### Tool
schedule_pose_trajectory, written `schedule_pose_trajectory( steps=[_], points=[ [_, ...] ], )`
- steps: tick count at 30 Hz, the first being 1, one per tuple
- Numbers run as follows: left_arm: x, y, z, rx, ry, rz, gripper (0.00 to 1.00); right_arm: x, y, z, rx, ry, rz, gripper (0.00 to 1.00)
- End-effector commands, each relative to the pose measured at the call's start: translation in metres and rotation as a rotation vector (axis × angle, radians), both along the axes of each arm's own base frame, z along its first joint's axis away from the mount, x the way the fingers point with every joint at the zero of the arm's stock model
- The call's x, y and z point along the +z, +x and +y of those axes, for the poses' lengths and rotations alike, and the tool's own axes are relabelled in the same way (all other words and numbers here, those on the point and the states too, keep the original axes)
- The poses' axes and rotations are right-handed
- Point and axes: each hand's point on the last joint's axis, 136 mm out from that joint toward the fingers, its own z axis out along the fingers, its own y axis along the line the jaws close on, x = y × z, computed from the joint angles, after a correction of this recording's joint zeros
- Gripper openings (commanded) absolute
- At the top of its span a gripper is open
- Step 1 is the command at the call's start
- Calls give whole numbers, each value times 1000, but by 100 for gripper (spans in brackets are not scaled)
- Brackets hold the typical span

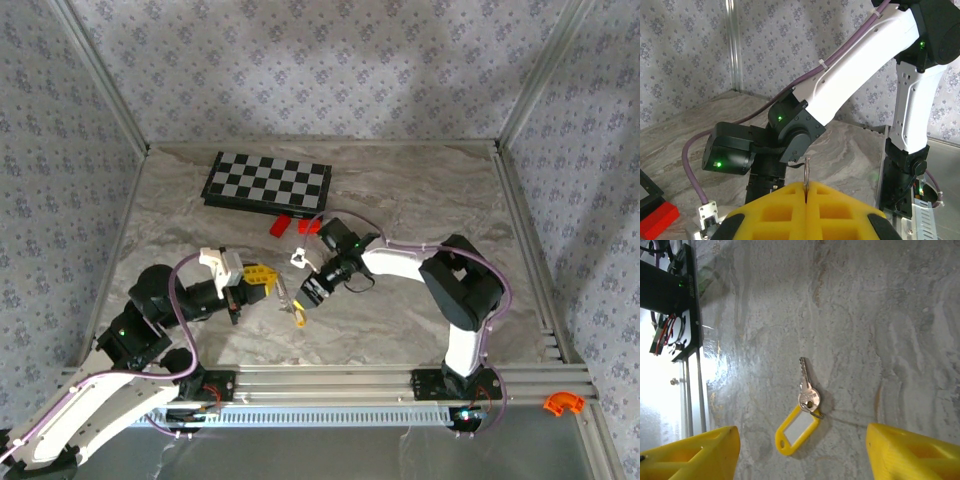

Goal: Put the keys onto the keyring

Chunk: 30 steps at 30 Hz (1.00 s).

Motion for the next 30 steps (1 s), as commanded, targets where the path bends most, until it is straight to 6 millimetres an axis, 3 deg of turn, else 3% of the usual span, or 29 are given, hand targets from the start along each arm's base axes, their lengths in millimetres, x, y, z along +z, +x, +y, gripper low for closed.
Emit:
schedule_pose_trajectory(
  steps=[1,12,25,30],
  points=[
    [26,-4,1,-17,-53,-31,0,-4,-2,0,62,56,-47,69],
    [28,-4,0,-18,-64,-25,0,-8,-7,3,192,122,-162,66],
    [36,-8,6,-9,-104,-10,0,-23,-8,7,232,130,-167,65],
    [40,-10,11,6,-107,4,0,-31,-7,10,245,128,-166,60]
  ],
)
